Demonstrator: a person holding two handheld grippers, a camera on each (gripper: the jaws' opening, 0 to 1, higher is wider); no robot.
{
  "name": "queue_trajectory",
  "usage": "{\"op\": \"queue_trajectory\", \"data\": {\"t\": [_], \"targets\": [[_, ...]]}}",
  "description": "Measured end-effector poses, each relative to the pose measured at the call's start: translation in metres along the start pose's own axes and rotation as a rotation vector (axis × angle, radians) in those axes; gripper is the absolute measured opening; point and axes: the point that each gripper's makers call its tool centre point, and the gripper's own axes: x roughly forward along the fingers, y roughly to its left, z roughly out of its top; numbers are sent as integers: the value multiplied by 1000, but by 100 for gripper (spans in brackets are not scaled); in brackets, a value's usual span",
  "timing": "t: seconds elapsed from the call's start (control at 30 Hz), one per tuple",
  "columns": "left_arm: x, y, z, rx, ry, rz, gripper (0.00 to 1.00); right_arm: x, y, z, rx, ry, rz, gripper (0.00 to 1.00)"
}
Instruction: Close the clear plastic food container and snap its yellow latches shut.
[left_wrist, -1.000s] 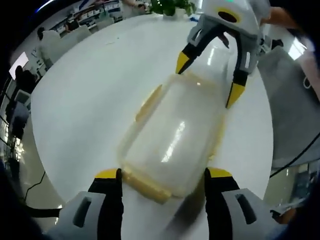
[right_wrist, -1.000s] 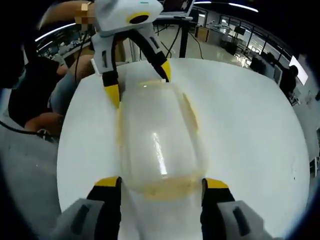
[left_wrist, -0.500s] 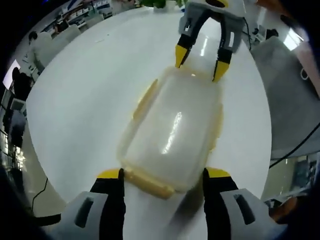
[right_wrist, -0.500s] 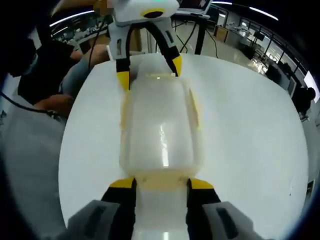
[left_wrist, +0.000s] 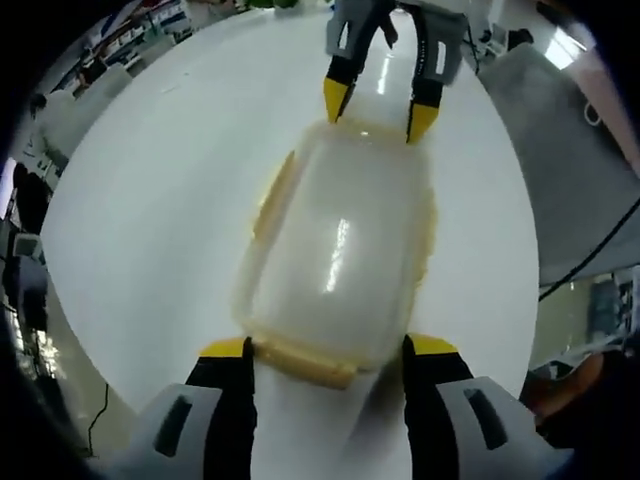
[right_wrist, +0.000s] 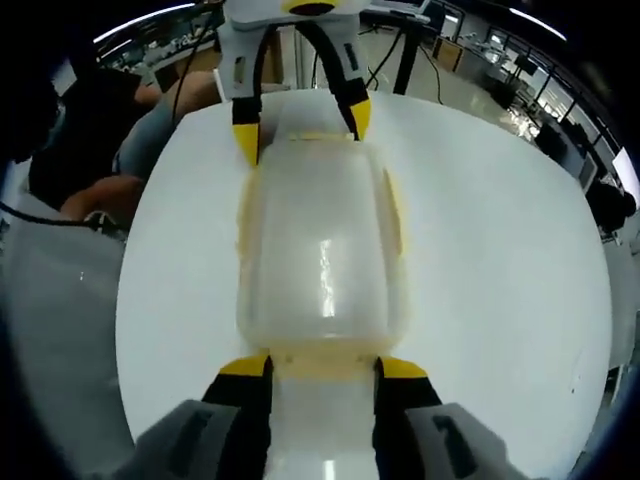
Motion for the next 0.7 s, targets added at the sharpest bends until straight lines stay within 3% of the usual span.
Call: {"op": "queue_trajectory", "data": {"t": [0.33,0.4,0.7], "targets": [[-1,5,-7,158,79,-39,49,-1,0,-1,0,-12,1,37],[-2,6,-9,175,89,-42,40,-1,0,-1,0,-14,1,37],[-2,4,-6,146,78,-37,38,-1,1,0,-28,-42,13,38]]}}
